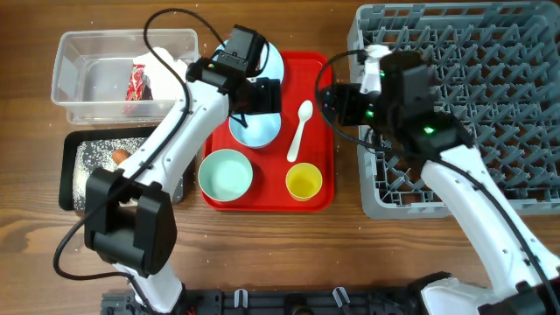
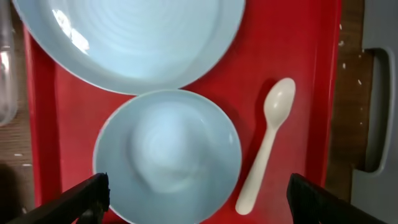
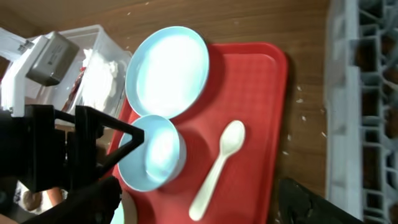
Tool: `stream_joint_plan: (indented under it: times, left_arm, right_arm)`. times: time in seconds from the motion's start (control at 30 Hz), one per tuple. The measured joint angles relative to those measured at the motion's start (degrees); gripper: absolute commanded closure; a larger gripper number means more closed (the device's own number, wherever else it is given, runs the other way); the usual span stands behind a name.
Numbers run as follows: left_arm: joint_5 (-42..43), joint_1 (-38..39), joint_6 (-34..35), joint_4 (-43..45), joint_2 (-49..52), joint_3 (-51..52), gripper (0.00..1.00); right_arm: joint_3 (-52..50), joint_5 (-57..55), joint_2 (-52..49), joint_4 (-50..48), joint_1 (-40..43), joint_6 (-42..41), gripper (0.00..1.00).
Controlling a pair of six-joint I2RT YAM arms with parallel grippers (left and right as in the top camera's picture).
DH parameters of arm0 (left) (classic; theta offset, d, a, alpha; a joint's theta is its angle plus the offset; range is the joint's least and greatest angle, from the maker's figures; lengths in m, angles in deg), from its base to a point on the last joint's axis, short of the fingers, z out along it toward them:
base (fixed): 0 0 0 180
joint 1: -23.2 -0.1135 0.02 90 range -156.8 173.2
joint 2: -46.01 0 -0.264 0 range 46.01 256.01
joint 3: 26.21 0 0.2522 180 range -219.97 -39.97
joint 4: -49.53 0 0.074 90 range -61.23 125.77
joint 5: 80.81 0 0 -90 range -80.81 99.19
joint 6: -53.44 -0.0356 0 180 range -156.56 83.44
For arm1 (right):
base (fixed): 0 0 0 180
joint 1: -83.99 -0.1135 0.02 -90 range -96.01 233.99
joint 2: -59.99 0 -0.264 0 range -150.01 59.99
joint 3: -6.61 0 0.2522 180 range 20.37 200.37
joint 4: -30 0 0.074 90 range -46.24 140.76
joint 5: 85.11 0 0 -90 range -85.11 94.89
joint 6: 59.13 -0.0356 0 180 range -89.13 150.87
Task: Sort waste into correct bins and load items into the dishwasher rack
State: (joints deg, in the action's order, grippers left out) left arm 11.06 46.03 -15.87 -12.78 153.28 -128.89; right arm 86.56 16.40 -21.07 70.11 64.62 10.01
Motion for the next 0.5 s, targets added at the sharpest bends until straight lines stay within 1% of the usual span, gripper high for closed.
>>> stream_joint_plan:
  times: [0.17, 0.27, 0.33, 0.4, 0.5]
  left_arm:
    - [2.78, -8.04, 1.62, -0.96, -0.48, 0.00, 0.08]
    - [4.96, -13.73, 2.14, -2.51, -3.04, 0.00, 0.03]
    - [5.68, -17.49, 2.36, -2.93, -6.23, 0.00, 0.00]
    - [6.12, -19.61, 2.49, -3.39, -8.13, 0.00, 0.00]
    - [6.40, -22.29, 2.49, -4.59, -8.74, 0.00, 0.00]
  right_arm:
    - [5.31, -1.68, -7.41, -1.55, -3.72, -1.68, 0.20]
    - [9.94, -2.25, -13.22, -2.43, -4.74, -2.38, 0.22]
    - [13.22, -2.47, -17.81, -3.13, -5.22, -3.17, 0.27]
    - [17.03, -2.29, -22.27, -1.88, -5.35, -4.46, 0.29]
    - [20.00, -1.18, -27.06, 2.75, -6.10, -6.36, 0.33]
